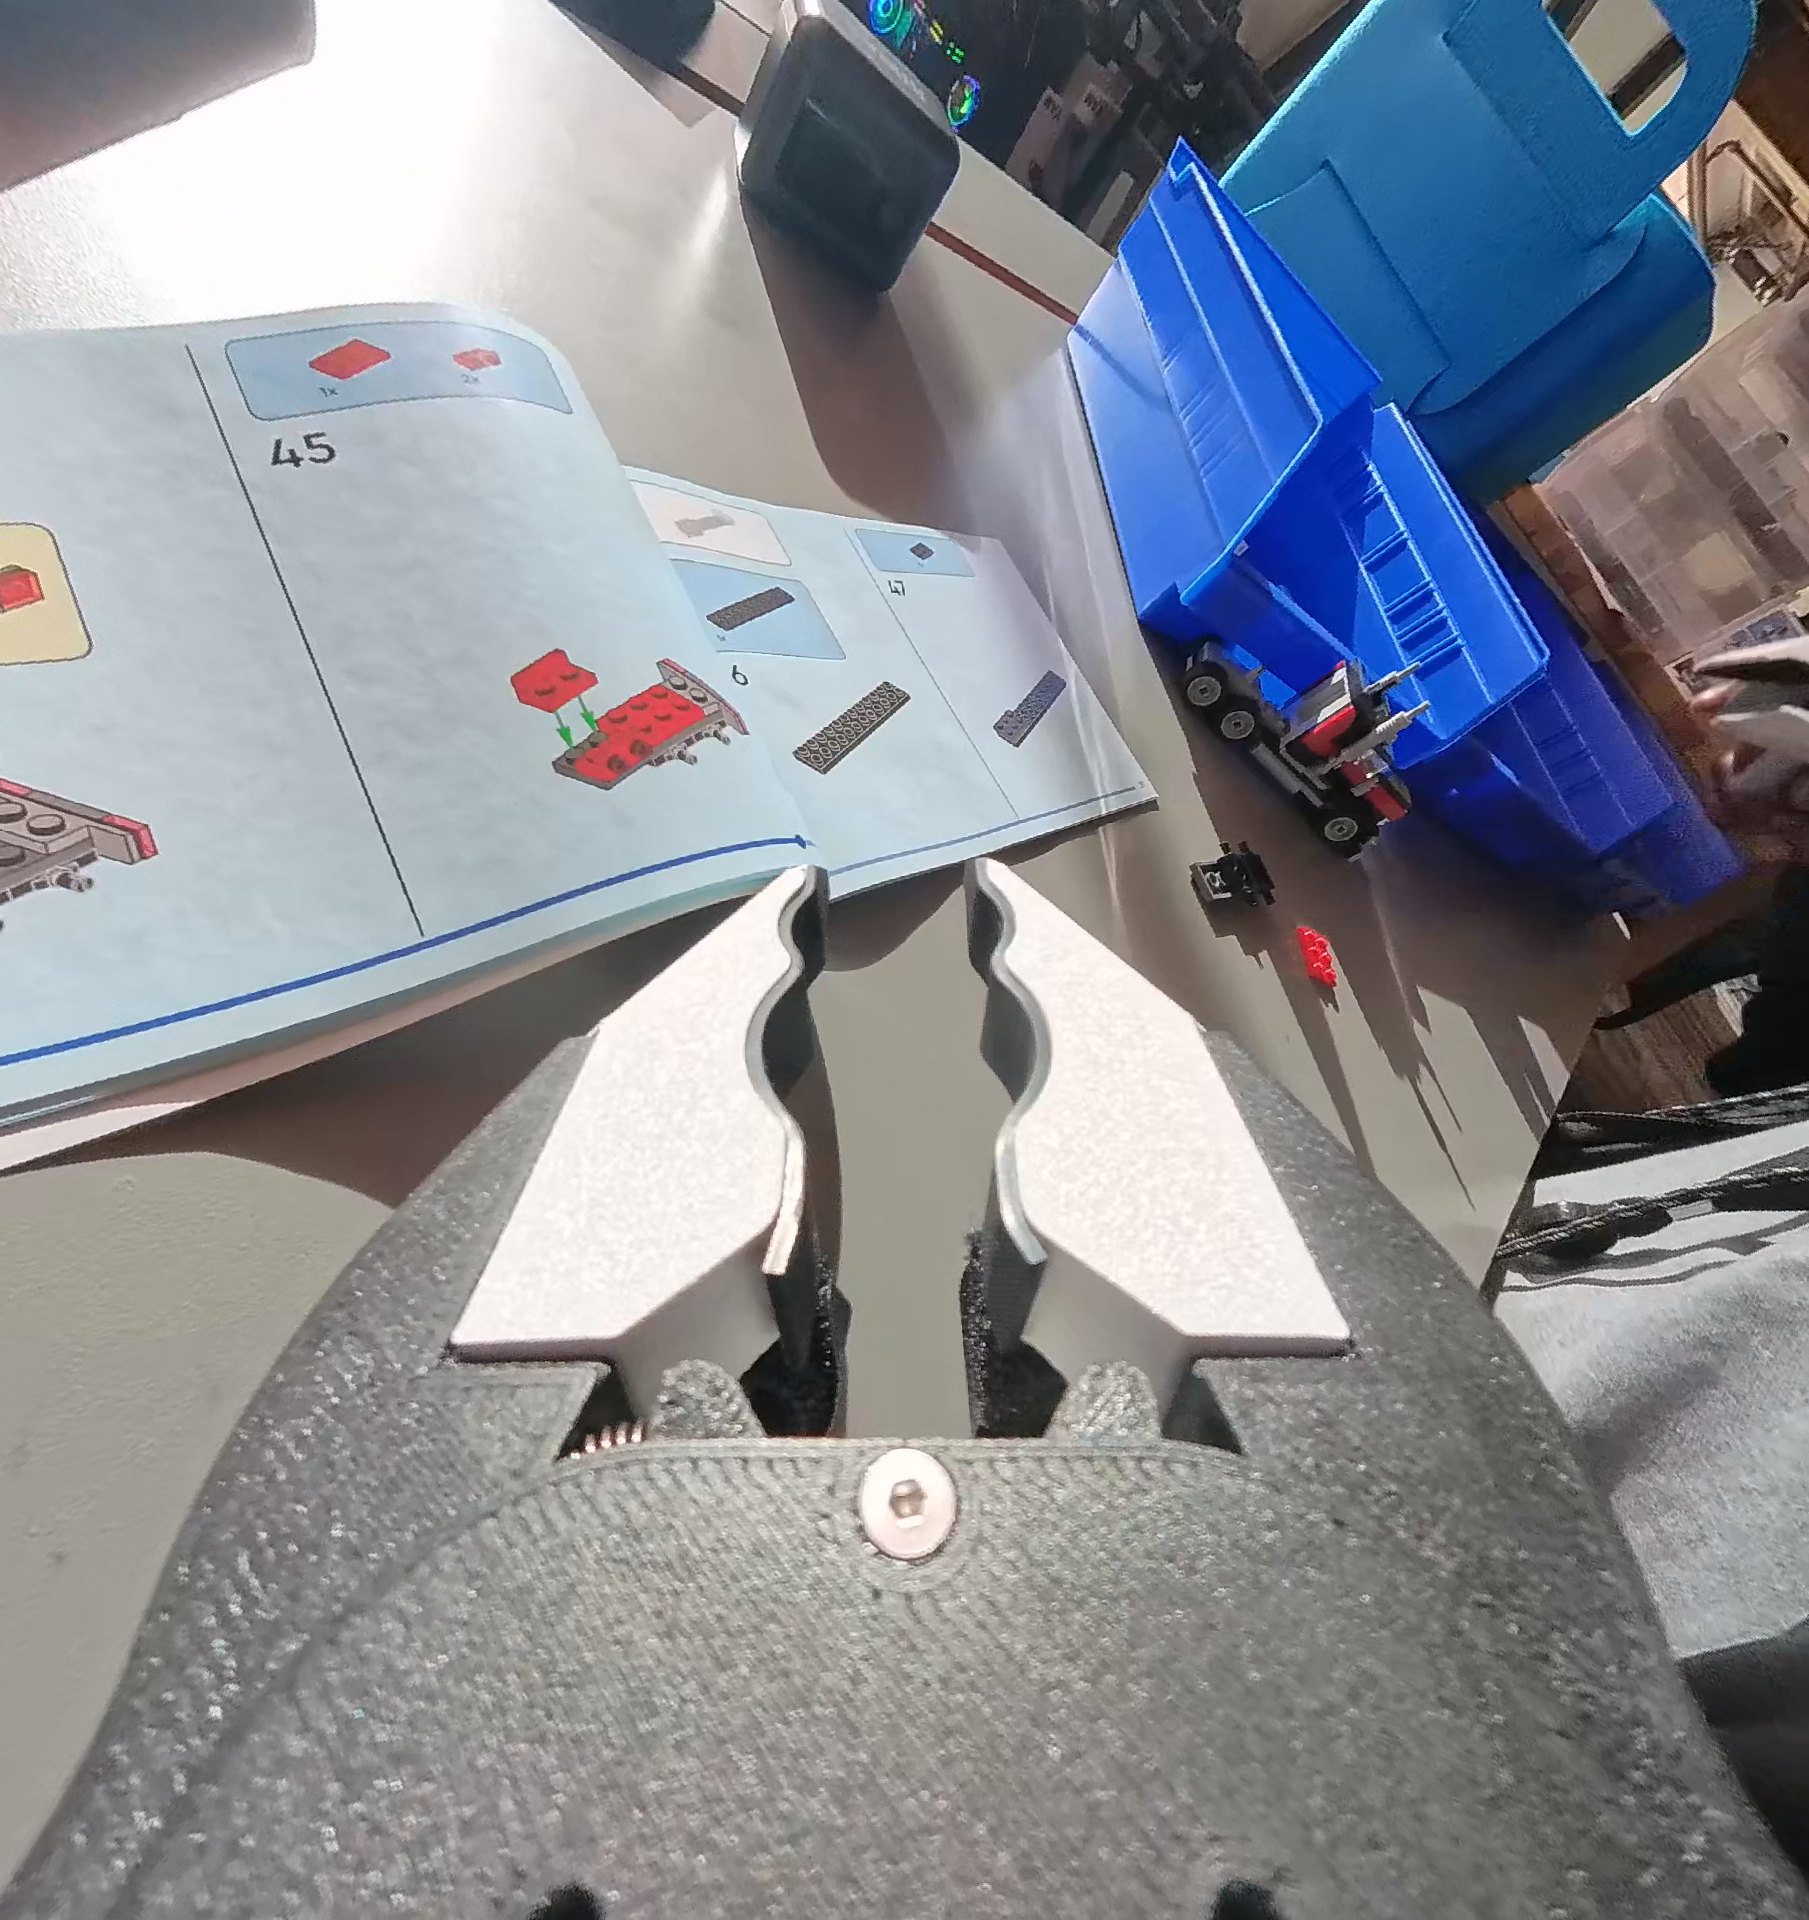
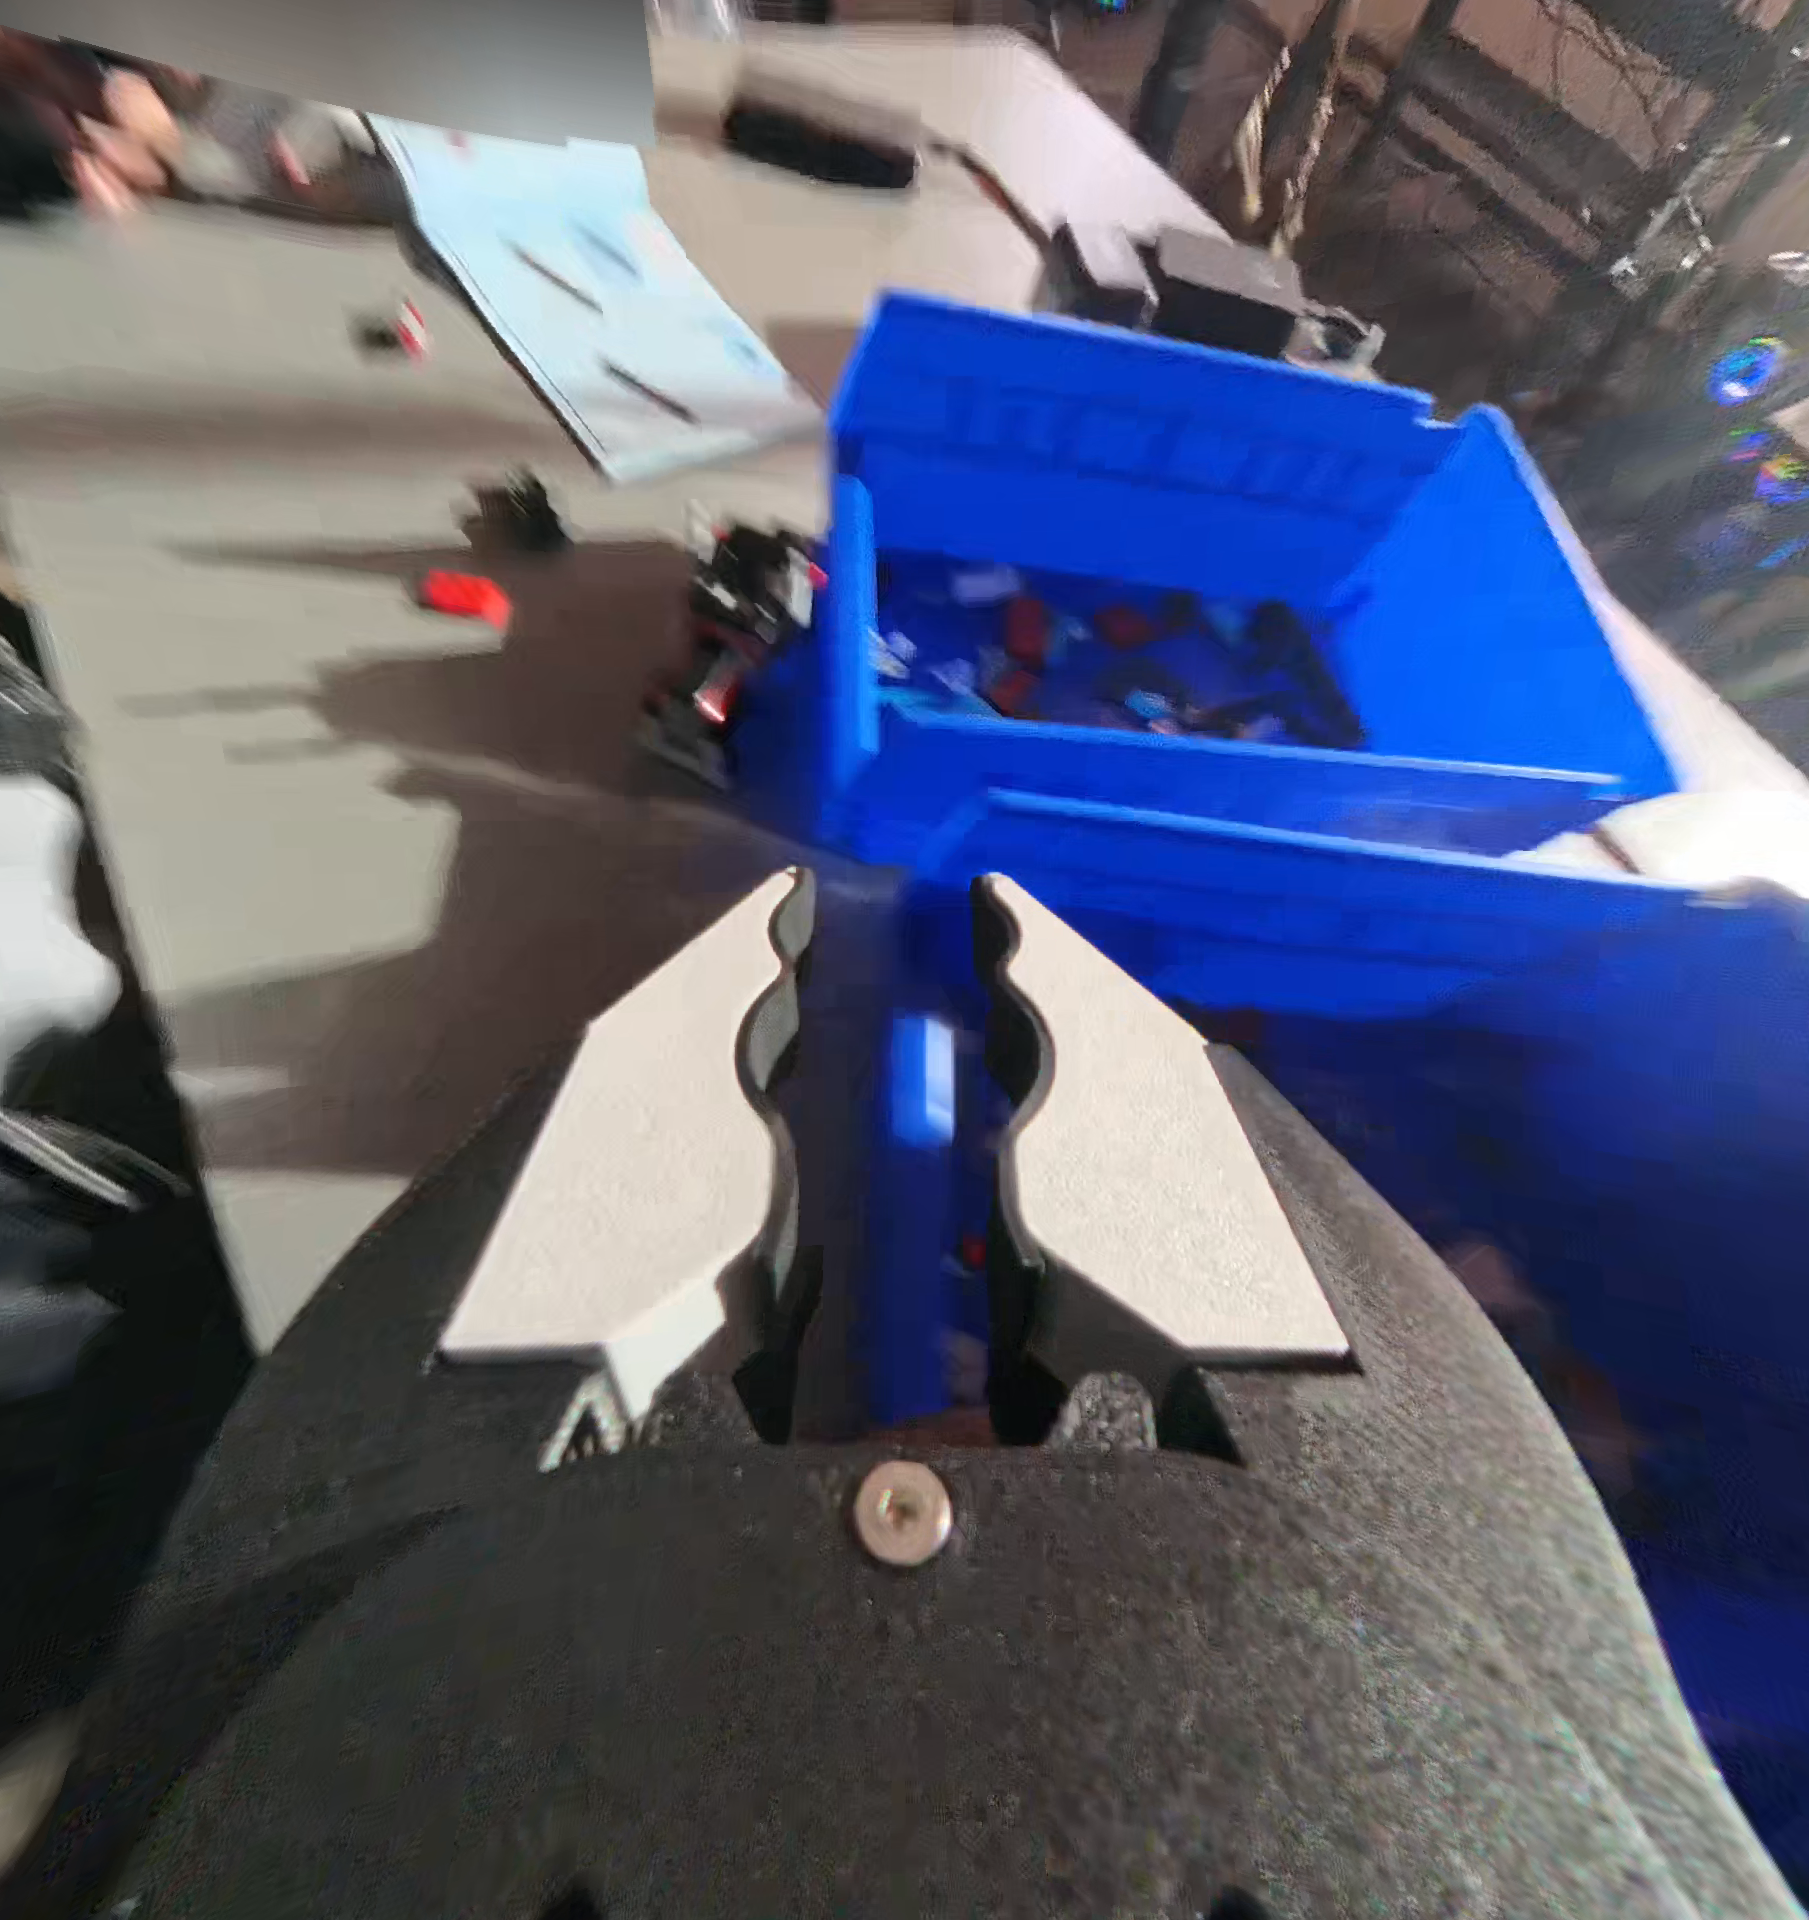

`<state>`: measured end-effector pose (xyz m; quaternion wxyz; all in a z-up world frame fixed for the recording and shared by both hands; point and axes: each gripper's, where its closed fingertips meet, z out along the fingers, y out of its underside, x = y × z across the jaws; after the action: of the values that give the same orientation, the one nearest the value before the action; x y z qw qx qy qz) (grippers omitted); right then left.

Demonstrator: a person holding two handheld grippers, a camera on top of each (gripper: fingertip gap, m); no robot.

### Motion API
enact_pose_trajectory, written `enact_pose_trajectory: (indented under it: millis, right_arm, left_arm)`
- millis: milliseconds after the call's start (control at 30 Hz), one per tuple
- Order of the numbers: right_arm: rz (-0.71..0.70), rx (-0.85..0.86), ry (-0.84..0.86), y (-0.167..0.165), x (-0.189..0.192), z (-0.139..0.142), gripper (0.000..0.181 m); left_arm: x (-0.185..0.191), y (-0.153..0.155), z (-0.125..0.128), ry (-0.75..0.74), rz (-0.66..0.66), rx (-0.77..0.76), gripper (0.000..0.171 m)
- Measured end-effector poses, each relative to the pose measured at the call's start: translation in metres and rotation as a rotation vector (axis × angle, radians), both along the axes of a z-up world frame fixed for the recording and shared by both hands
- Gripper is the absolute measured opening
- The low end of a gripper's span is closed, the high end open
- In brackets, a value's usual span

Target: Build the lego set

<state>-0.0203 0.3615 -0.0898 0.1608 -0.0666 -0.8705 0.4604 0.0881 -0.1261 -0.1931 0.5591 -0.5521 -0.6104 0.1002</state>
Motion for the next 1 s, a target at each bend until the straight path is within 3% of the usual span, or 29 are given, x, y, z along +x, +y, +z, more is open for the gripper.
enact_pose_trajectory:
  millis: [100, 200, 367, 500, 733, 833, 933, 1000]
  right_arm:
    - [0.036, 0.254, 0.098, 0.036, -0.057, -0.005, 0.032]
    - [0.133, 0.451, 0.008, 0.045, -0.091, -0.047, 0.032]
    - [0.272, 0.747, -0.107, 0.049, -0.106, -0.121, 0.031]
    - [0.293, 0.849, -0.159, 0.054, -0.107, -0.143, 0.025]
    - [0.231, 0.79, -0.197, 0.046, -0.103, -0.133, 0.017]
    - [0.165, 0.571, -0.182, 0.018, -0.084, -0.089, 0.017]
    - [0.211, 0.317, -0.162, -0.023, -0.031, -0.037, 0.016]
    - [0.288, 0.204, -0.173, -0.051, 0.014, -0.024, 0.016]
  left_arm:
    - [0.0, 0.0, 0.001, 0.005, -0.002, 0.003, 0.028]
    - [0.0, 0.0, 0.001, 0.007, 0.001, -0.002, 0.028]
    - [0.001, -0.002, 0.003, 0.02, 0.019, -0.01, 0.028]
    - [0.001, -0.002, 0.002, 0.017, 0.02, -0.004, 0.028]
    - [0.001, 0.0, 0.002, 0.009, 0.006, 0.006, 0.028]
    - [0.001, -0.001, 0.003, 0.021, 0.008, 0.002, 0.028]
    - [0.001, -0.001, 0.003, 0.023, 0.01, -0.003, 0.028]
    - [0.001, -0.001, 0.003, 0.018, 0.01, -0.003, 0.028]
